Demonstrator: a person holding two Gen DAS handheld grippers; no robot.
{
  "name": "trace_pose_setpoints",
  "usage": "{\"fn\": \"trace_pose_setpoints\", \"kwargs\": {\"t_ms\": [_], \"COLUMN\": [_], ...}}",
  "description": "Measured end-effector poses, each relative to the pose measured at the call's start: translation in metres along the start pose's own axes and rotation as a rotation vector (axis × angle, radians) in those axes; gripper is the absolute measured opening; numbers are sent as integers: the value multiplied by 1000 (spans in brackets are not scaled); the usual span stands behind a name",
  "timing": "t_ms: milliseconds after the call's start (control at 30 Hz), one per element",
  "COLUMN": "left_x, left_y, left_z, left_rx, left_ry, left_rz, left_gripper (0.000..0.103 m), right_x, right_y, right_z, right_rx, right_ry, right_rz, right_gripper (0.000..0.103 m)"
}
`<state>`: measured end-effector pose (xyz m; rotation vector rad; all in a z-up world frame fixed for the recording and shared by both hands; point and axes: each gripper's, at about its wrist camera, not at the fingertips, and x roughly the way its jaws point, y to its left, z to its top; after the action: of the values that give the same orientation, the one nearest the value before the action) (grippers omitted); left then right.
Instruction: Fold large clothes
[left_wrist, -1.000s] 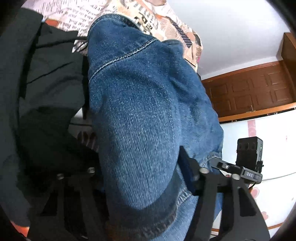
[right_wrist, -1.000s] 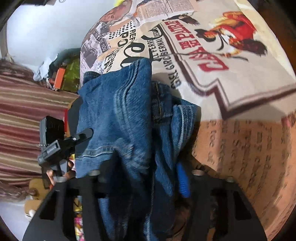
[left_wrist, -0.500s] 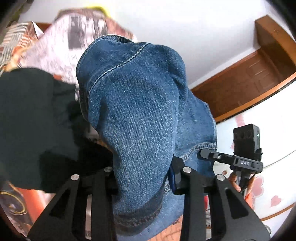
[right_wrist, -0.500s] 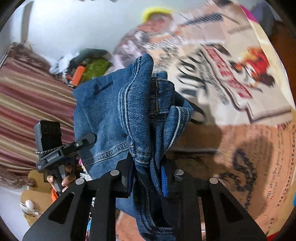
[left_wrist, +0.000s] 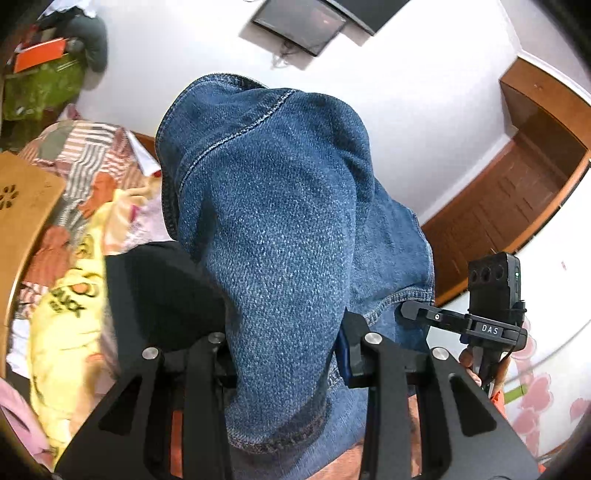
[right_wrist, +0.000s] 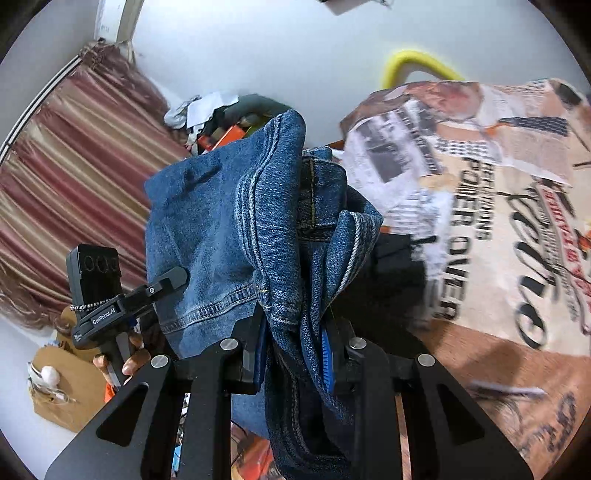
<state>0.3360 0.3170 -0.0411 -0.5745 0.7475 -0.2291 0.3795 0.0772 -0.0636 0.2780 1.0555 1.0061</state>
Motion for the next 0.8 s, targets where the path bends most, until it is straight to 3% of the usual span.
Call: {"fn": "trace_pose_setpoints", "kwargs": {"t_ms": [200, 333, 433, 567, 633, 733, 800], "left_x": [14, 64, 93, 111, 113, 110, 105], "left_y": [80, 138, 161, 174, 171, 164, 160], "left_z": [11, 3, -8, -11, -14, -24, -34], "left_rx": [-57, -120, -123, -125, -106, -83, -87], "left_ry": [67, 150, 178, 153, 148, 152, 157], "left_rz": [33, 96, 140, 194, 240, 299, 312], "left_gripper": [34, 34, 36, 47, 53, 65, 68], "right_x": [67, 119, 151, 167, 167, 160, 155], "right_y": [-15, -47, -68, -88, -88, -81, -78], "right_z": [2, -2, -9, -10, -10, -20, -32], "right_rx": [42, 132, 145, 138, 122, 56, 9], "right_ry": [64, 137, 163, 152, 157, 158, 176], "right_rz": [-7, -27, -96, -168, -187, -279, -335], "right_gripper": [21, 21, 21, 23, 31, 41, 51]}}
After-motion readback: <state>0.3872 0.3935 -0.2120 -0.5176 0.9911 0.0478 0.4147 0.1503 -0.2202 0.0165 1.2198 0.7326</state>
